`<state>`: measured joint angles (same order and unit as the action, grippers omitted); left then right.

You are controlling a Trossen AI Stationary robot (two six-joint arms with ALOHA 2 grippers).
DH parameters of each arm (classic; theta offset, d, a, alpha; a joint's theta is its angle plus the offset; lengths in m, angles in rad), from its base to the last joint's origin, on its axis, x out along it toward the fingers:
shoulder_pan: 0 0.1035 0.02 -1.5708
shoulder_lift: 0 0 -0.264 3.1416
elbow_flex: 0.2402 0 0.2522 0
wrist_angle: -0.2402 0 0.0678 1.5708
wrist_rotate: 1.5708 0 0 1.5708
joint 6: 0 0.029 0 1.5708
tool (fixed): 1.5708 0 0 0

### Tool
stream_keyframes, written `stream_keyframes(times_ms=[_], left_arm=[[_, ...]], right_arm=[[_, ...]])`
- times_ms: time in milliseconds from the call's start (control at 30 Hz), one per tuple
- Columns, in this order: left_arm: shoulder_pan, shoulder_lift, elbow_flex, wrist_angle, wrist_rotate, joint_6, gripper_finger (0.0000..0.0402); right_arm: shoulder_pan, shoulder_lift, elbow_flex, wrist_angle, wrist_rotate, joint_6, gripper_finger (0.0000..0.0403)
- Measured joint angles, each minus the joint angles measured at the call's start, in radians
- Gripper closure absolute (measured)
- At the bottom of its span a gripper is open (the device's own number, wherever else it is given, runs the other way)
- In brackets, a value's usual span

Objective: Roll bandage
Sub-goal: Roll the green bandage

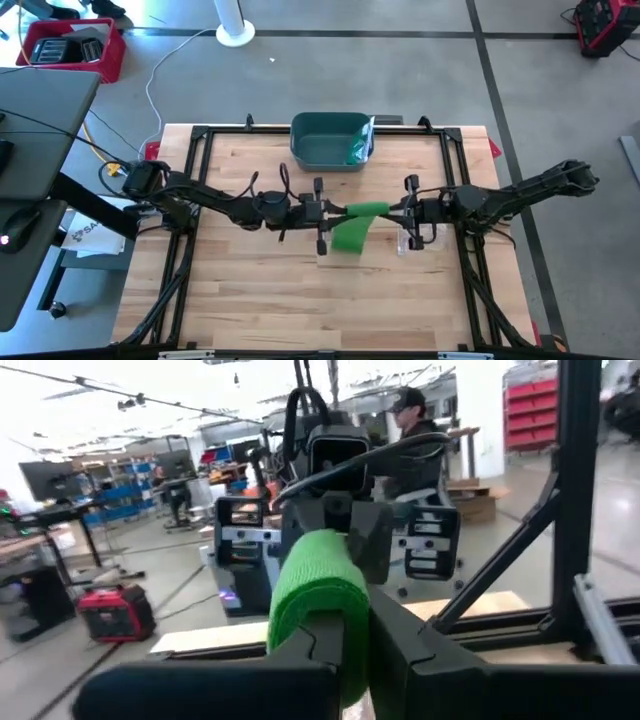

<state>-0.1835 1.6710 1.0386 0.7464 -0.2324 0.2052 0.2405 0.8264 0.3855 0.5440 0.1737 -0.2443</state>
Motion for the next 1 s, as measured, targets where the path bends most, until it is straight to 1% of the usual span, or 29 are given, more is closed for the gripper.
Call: stream_keyframes(times_ms=[67,133,233,333,400,467,533,600,633,700,767,867,900,933,1000], left_arm=[[-0.016,-0.022,0.000,-0.032,-0.041,0.026,0.0390],[-0.037,-0.059,0.000,-0.065,-0.077,0.056,0.0388],[-0.072,-0.119,0.000,-0.067,-0.082,0.073,0.0392],[-0.120,-0.166,0.000,-0.053,-0.046,0.077,0.0395],[-0.154,-0.192,0.001,-0.018,-0.017,0.086,0.0396],[-0.191,-0.204,0.025,0.003,0.001,0.099,0.0396],[-0.225,-0.203,0.073,-0.023,0.020,0.128,0.0396],[-0.258,-0.192,0.137,-0.088,0.017,0.173,0.0396],[-0.275,-0.186,0.171,-0.129,-0.003,0.198,0.0396],[-0.299,-0.179,0.227,-0.225,-0.075,0.250,0.0396],[-0.308,-0.178,0.255,-0.299,-0.192,0.295,0.0396],[-0.292,-0.178,0.248,-0.339,-0.390,0.333,0.0396],[-0.278,-0.178,0.238,-0.353,-0.436,0.338,0.0396],[-0.261,-0.178,0.223,-0.364,-0.464,0.338,0.0396],[-0.214,-0.178,0.171,-0.363,-0.484,0.312,0.0396]], right_arm=[[-0.001,-0.013,0.000,-0.023,0.030,0.002,0.0345],[0.000,-0.036,0.000,-0.039,0.035,0.017,0.0313],[0.003,-0.076,0.000,-0.089,0.037,0.044,0.0262],[0.011,-0.108,0.000,-0.143,0.036,0.066,0.0224],[0.011,-0.120,0.000,-0.167,0.036,0.074,0.0210],[0.011,-0.122,0.000,-0.175,0.036,0.087,0.0205],[0.011,-0.121,0.000,-0.175,0.036,0.087,0.0204],[0.010,-0.120,0.000,-0.176,0.036,0.087,0.0203],[0.011,-0.120,0.000,-0.175,0.036,0.088,0.0203],[0.011,-0.120,0.000,-0.174,0.036,0.091,0.0203],[0.011,-0.120,0.000,-0.175,0.035,0.091,0.0203],[0.011,-0.120,0.000,-0.191,0.035,0.112,0.0203],[0.011,-0.119,0.000,-0.200,0.035,0.116,0.0203],[0.011,-0.119,0.000,-0.208,0.035,0.117,0.0203],[0.011,-0.119,0.000,-0.226,0.034,0.119,0.0203]])
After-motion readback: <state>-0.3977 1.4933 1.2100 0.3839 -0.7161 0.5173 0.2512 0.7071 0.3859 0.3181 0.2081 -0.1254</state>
